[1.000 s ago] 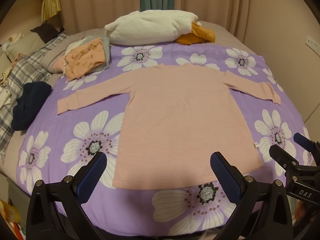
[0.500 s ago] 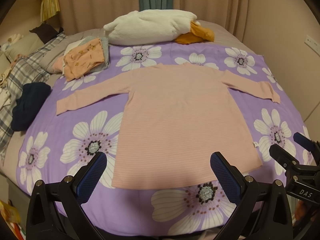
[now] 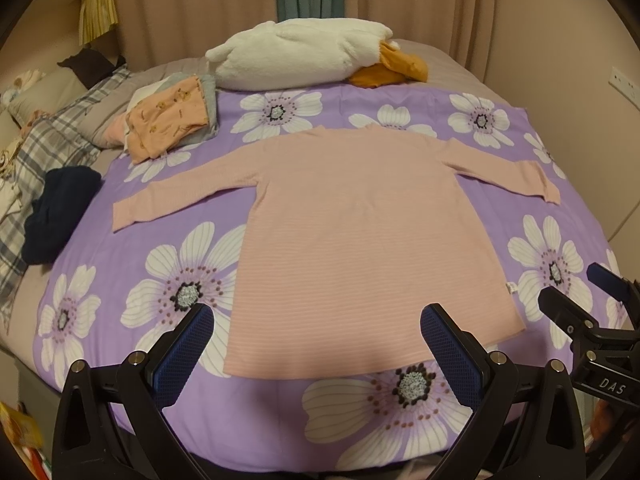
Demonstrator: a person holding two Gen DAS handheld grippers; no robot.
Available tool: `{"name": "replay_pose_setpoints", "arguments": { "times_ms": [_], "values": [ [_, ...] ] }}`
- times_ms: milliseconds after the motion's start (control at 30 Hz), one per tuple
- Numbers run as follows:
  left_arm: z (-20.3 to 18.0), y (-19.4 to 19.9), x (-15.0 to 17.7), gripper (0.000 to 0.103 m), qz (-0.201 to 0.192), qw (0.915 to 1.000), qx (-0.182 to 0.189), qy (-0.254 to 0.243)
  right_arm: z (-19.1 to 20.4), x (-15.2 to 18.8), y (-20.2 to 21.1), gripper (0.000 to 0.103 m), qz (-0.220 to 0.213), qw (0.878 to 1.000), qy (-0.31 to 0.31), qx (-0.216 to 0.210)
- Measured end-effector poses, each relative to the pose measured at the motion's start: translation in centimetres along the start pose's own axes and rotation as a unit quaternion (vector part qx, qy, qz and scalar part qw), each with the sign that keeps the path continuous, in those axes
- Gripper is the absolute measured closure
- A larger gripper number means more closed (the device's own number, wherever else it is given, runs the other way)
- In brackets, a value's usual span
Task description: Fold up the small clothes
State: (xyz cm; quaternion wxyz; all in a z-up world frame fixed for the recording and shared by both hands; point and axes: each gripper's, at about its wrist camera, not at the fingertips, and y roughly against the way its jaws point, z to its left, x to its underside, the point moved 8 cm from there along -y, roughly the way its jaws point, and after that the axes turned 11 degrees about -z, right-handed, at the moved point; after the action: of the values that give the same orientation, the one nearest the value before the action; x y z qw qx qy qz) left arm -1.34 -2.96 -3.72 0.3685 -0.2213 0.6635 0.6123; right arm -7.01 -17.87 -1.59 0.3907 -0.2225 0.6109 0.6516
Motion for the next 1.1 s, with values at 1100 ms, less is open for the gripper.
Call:
{"name": "replay_pose_setpoints", "arguments": {
  "times_ms": [1100],
  "values": [
    [-0.2, -3.1, 0.5, 0.001, 0.028, 0.9988, 0.034, 0.022, -1.0, 0.0, -2.2, 0.000, 0.010, 0.998, -0.044, -0.035]
  ]
}}
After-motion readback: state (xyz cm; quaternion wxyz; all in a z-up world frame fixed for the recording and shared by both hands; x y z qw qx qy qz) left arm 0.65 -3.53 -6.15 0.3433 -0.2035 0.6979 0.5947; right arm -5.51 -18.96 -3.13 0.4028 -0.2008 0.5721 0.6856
